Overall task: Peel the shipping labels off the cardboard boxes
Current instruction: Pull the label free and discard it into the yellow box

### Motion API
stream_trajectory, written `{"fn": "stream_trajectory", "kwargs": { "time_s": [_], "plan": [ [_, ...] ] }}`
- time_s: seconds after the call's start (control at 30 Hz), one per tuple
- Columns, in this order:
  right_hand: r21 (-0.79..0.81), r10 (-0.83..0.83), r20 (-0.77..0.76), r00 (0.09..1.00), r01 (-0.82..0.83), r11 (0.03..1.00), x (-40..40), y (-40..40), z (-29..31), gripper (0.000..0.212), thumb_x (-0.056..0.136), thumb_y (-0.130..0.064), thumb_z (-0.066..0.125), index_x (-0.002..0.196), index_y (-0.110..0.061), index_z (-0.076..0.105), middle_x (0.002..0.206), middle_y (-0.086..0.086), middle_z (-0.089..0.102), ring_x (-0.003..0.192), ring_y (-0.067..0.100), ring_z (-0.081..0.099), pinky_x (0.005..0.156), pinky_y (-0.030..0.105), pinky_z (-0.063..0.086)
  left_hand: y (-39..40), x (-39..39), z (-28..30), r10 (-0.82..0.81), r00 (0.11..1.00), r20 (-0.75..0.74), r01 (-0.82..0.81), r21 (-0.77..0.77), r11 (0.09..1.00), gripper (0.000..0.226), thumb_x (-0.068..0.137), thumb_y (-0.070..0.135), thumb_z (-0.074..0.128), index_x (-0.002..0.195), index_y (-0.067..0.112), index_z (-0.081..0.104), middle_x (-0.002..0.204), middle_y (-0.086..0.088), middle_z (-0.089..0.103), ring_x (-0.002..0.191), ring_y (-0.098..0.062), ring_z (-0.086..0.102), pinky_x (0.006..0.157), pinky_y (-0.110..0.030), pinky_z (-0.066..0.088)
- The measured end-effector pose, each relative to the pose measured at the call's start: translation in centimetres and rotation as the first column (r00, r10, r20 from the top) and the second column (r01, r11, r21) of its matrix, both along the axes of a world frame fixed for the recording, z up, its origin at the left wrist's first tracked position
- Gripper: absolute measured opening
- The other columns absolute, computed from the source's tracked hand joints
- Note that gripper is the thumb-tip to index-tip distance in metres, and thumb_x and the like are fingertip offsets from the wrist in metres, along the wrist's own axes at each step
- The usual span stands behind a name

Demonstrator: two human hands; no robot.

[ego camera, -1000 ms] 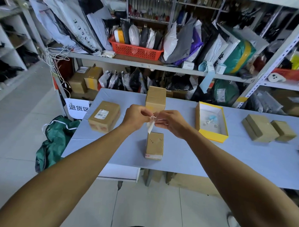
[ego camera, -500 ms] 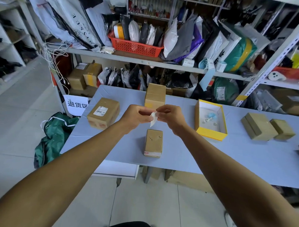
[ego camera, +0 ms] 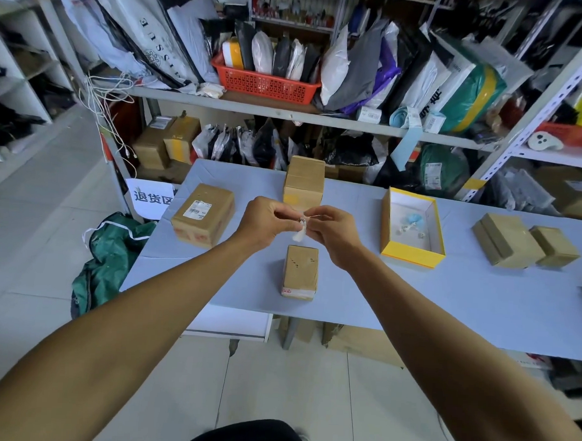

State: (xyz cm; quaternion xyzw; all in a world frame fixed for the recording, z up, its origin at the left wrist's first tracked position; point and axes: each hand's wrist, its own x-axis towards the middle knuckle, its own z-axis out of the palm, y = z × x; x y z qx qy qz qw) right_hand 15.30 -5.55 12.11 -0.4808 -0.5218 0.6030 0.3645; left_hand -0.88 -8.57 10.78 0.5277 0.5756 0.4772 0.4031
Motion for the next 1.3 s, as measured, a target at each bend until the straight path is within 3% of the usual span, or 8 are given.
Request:
{"fn": "stream_trajectory", "kwargs": {
  "time_s": [0.2, 0.33, 0.47, 0.57, 0.7, 0.93, 1.2, 1.3],
  "plan": [
    [0.142, 0.105, 0.256, 0.961, -0.145, 0.979, 0.9, 0.6, 0.1, 0.014, 0.085, -0.005, 0.067, 0.086, -0.016, 0.077, 0.093, 0.018, 0.072, 0.088, 0.030, 0.068, 0.086, 0.038, 0.055, 0.8, -0.3, 0.8, 0.016, 0.971, -0.240, -0.011, 0.024, 1.000, 0.006, 0.073, 0.012, 0.082, 0.077, 0.012, 0.078, 0.066, 0.005, 0.070, 0.062, -0.006, 0.063, 0.063, -0.025, 0.051],
    [0.285, 0.130, 0.512, 0.849, -0.311, 0.907, 0.7, 0.6, 0.6, 0.015, 0.087, -0.009, 0.066, 0.097, -0.009, 0.076, 0.086, 0.013, 0.072, 0.074, 0.021, 0.059, 0.065, 0.032, 0.047, 1.0, -0.6, 1.0, 0.014, 0.922, -0.387, -0.009, 0.015, 1.000, 0.002, 0.077, 0.014, 0.077, 0.078, 0.013, 0.077, 0.069, -0.001, 0.070, 0.065, -0.014, 0.065, 0.067, -0.036, 0.058],
    [0.299, 0.144, 0.551, 0.822, -0.356, 0.886, 0.5, 0.8, 0.9, 0.013, 0.085, -0.015, 0.069, 0.094, -0.011, 0.077, 0.082, 0.009, 0.072, 0.079, 0.032, 0.064, 0.067, 0.041, 0.051, 0.9, -0.5, 1.2, 0.023, 0.889, -0.457, -0.028, -0.005, 1.000, 0.005, 0.080, 0.011, 0.072, 0.081, 0.013, 0.077, 0.071, -0.004, 0.071, 0.069, -0.017, 0.068, 0.070, -0.038, 0.059],
    [0.281, 0.168, 0.561, 0.811, -0.377, 0.883, 0.3, 0.7, 0.8, 0.016, 0.081, -0.022, 0.076, 0.093, -0.013, 0.076, 0.080, 0.004, 0.073, 0.079, 0.024, 0.068, 0.074, 0.041, 0.056, 0.8, -0.4, 1.7, 0.027, 0.877, -0.479, -0.038, -0.012, 0.999, 0.009, 0.083, 0.009, 0.069, 0.086, 0.009, 0.078, 0.076, -0.007, 0.073, 0.073, -0.018, 0.069, 0.073, -0.037, 0.059],
    [0.300, 0.093, 0.554, 0.827, -0.303, 0.904, -0.1, 0.9, 0.9, 0.011, 0.080, -0.010, 0.074, 0.088, -0.011, 0.066, 0.079, 0.007, 0.074, 0.076, 0.020, 0.071, 0.075, 0.038, 0.060, 0.7, 0.2, 2.2, -0.008, 0.863, -0.505, -0.021, -0.051, 0.999, 0.015, 0.084, 0.006, 0.067, 0.093, 0.011, 0.078, 0.084, -0.005, 0.074, 0.082, -0.017, 0.068, 0.074, -0.032, 0.057],
    [0.391, 0.022, 0.622, 0.783, -0.335, 0.857, 0.4, 0.9, 1.2, 0.014, 0.081, -0.010, 0.073, 0.070, -0.015, 0.066, 0.070, -0.004, 0.064, 0.065, 0.009, 0.058, 0.054, 0.019, 0.041, 0.2, 0.5, 2.5, -0.039, 0.910, -0.413, 0.007, -0.079, 0.997, 0.005, 0.082, 0.017, 0.074, 0.083, 0.016, 0.079, 0.077, 0.000, 0.073, 0.074, -0.010, 0.068, 0.066, -0.023, 0.054],
    [0.455, 0.056, 0.600, 0.798, -0.398, 0.797, 1.1, 1.2, 1.1, 0.006, 0.083, -0.010, 0.073, 0.089, -0.012, 0.072, 0.082, -0.003, 0.069, 0.076, 0.013, 0.064, 0.069, 0.025, 0.052, 1.2, 0.1, 2.5, 0.078, 0.994, 0.076, -0.055, -0.267, 0.962, 0.007, 0.080, 0.002, 0.076, 0.086, 0.002, 0.072, 0.078, -0.013, 0.068, 0.067, -0.018, 0.063, 0.067, -0.023, 0.056],
    [0.468, 0.038, 0.613, 0.789, -0.402, 0.787, 1.3, 1.5, 1.4, 0.003, 0.082, -0.014, 0.074, 0.082, -0.012, 0.071, 0.078, -0.001, 0.068, 0.072, 0.010, 0.061, 0.063, 0.019, 0.048, 1.4, 0.8, 2.2, 0.074, 0.992, 0.097, -0.044, -0.282, 0.958, 0.004, 0.082, -0.001, 0.073, 0.083, 0.003, 0.071, 0.081, -0.013, 0.068, 0.069, -0.019, 0.064, 0.069, -0.025, 0.058]
  ]
}}
